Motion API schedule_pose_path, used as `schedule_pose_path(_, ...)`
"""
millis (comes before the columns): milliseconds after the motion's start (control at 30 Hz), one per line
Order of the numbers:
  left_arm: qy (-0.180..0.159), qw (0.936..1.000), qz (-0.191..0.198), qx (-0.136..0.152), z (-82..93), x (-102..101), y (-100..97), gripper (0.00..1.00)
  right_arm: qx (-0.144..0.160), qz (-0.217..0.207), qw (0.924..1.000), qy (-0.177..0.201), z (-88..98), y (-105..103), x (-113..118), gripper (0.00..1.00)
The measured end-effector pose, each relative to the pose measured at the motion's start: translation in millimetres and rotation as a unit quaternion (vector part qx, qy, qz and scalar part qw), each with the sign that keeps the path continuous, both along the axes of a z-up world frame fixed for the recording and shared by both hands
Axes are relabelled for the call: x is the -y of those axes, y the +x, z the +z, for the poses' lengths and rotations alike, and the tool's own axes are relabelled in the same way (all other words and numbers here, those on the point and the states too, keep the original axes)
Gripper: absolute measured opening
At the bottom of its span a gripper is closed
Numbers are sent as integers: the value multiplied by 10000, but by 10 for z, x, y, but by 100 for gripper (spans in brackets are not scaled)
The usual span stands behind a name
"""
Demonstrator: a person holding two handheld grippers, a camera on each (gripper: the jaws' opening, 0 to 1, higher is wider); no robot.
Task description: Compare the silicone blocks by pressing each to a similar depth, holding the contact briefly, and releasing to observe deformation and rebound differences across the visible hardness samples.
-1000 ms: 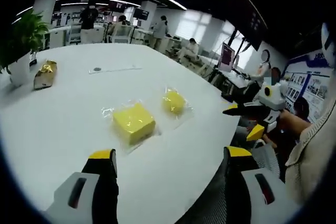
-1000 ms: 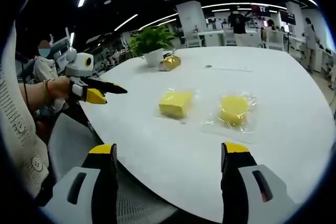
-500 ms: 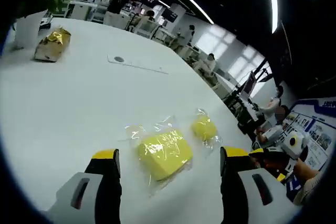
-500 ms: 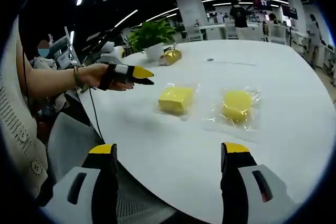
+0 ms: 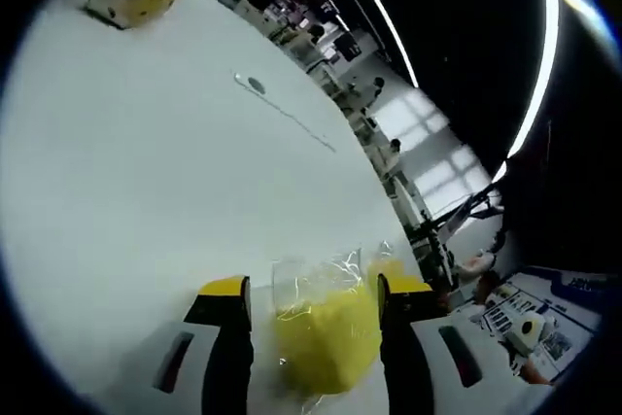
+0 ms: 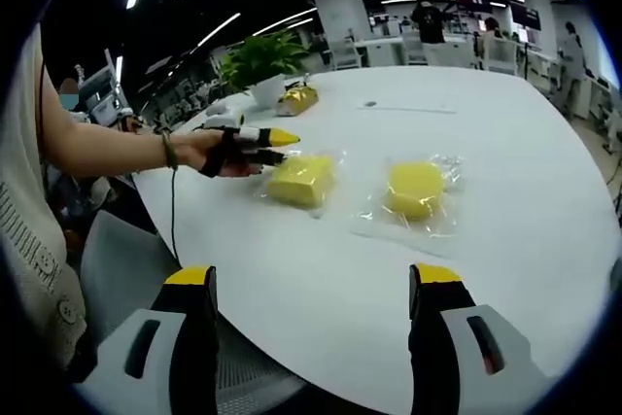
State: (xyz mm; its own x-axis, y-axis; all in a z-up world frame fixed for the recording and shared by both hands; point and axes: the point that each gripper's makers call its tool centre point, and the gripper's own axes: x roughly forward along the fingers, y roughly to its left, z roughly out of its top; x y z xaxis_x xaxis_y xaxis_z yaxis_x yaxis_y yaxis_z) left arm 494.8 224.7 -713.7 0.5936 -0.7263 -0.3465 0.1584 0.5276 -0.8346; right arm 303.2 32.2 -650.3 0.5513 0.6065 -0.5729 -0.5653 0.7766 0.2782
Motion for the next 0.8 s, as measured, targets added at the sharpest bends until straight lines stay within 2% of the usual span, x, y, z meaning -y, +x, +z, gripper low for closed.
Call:
schedule_pose_path(67, -257, 9995, 148, -134, -13, -9, 1, 39, -12, -13, 10000, -2, -8, 20, 0, 75)
schedule_pose_path(167, -444, 9986, 236, -185, -18, -21, 0, 25, -11, -13, 10000, 18, -7, 42, -14, 75)
schedule_pose_path(333, -386, 9986, 211, -281, -60, 6, -68, 10, -28, 16, 10000, 17, -15, 42, -39, 75)
schedule_pose_path(467, -255, 9994, 224, -93, -20, -17, -57, 3, -33, 6, 10000, 21, -15, 35, -45, 75)
schedule_pose_path(533, -124, 9998, 73, 114, 10, -3, -59, 0, -41, 5, 10000, 12, -19, 26, -45, 75)
schedule_pose_path(633, 55, 9979, -54, 641, 128, 15, -34, 0, -33, -15, 10000, 13, -11, 18, -47, 75)
schedule_pose_path(700, 379, 9962, -175, 761, 132, 11, -45, 0, -3, -25, 10000, 16, -1, 14, -54, 75)
schedule_pose_path(733, 431, 9951, -243, 858, 169, 29, -50, 0, 4, -28, 10000, 22, 9, 7, -63, 75)
schedule_pose_path(800, 438, 9950, -252, 863, 216, 37, -54, 0, 43, -24, 10000, 25, 30, -1, -76, 75)
